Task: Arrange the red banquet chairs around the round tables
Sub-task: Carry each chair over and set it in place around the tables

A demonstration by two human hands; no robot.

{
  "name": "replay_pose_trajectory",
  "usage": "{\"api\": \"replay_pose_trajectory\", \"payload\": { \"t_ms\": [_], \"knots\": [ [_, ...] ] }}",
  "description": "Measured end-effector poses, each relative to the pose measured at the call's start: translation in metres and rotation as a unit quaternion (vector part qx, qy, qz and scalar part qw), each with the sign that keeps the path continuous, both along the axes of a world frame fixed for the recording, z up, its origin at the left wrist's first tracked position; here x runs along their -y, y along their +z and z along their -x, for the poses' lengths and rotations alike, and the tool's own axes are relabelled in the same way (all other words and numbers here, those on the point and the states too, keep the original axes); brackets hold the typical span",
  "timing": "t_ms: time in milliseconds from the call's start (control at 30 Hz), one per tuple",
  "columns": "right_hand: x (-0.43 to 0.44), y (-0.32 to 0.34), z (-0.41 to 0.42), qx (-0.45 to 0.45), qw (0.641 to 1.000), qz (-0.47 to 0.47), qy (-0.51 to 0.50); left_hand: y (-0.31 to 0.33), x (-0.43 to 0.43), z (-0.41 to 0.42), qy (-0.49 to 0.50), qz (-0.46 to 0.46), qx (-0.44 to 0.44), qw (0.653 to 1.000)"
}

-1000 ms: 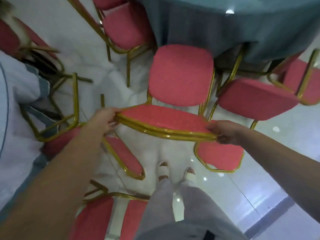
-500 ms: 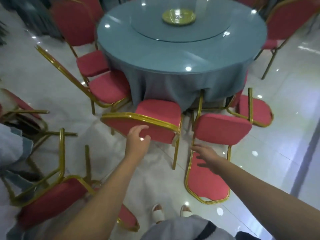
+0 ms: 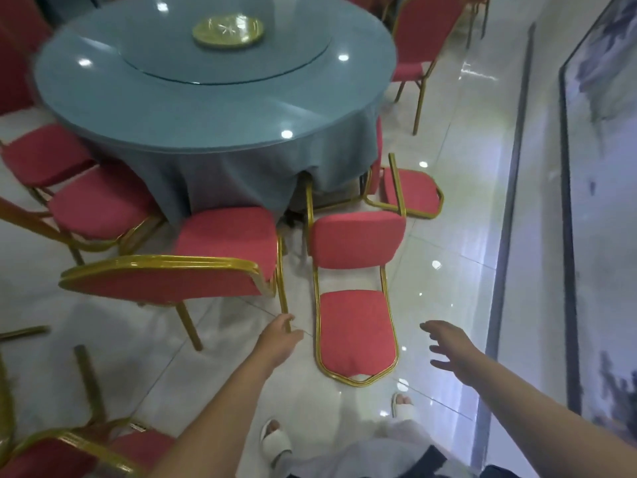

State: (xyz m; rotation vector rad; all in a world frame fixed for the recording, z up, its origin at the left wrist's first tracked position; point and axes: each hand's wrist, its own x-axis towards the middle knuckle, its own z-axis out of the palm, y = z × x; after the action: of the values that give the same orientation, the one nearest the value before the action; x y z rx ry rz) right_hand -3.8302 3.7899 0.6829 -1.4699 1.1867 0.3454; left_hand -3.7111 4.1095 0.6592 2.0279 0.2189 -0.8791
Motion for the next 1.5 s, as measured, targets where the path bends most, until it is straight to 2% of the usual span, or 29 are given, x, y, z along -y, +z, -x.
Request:
{"api": "replay_pose_trajectory", "payload": {
  "t_ms": [100,300,533,700,933,1033,1167,1267,1367,1500],
  "knots": [
    [0.041,-0.017,0.002,-0.003,1.0,-0.021,0.002,-0.007,0.03,0.007,0.001,-0.013,-0.04,0.999],
    [0.134,-0.048,0.003,-0.052,0.995,-0.056,0.063,-0.028,0.087,0.039,0.09,-0.092,-0.106,0.986],
    [0.204,-0.12,-0.001,-0.133,0.986,-0.018,0.097,-0.102,0.129,0.059,0.131,-0.116,-0.157,0.972],
    [0.21,-0.22,-0.007,-0.184,0.976,-0.017,0.118,-0.217,0.152,0.049,0.095,-0.128,-0.214,0.964],
    [0.199,-0.444,-0.025,-0.237,0.959,-0.024,0.151,-0.448,0.165,0.023,0.091,-0.166,-0.248,0.95],
    [0.187,-0.544,-0.046,-0.218,0.966,-0.037,0.135,-0.545,0.163,0.005,0.13,-0.164,-0.239,0.948],
    [0.176,-0.65,-0.079,-0.19,0.975,-0.056,0.101,-0.646,0.159,-0.016,0.21,-0.118,-0.227,0.944],
    [0.184,-0.703,-0.104,-0.18,0.977,-0.086,0.072,-0.7,0.155,-0.033,0.253,-0.099,-0.216,0.938],
    [0.195,-0.727,-0.118,-0.179,0.976,-0.098,0.077,-0.727,0.155,-0.045,0.264,-0.05,-0.23,0.935],
    [0.207,-0.698,-0.113,-0.213,0.961,-0.082,0.155,-0.693,0.156,-0.043,0.257,-0.053,-0.253,0.931]
  ]
}}
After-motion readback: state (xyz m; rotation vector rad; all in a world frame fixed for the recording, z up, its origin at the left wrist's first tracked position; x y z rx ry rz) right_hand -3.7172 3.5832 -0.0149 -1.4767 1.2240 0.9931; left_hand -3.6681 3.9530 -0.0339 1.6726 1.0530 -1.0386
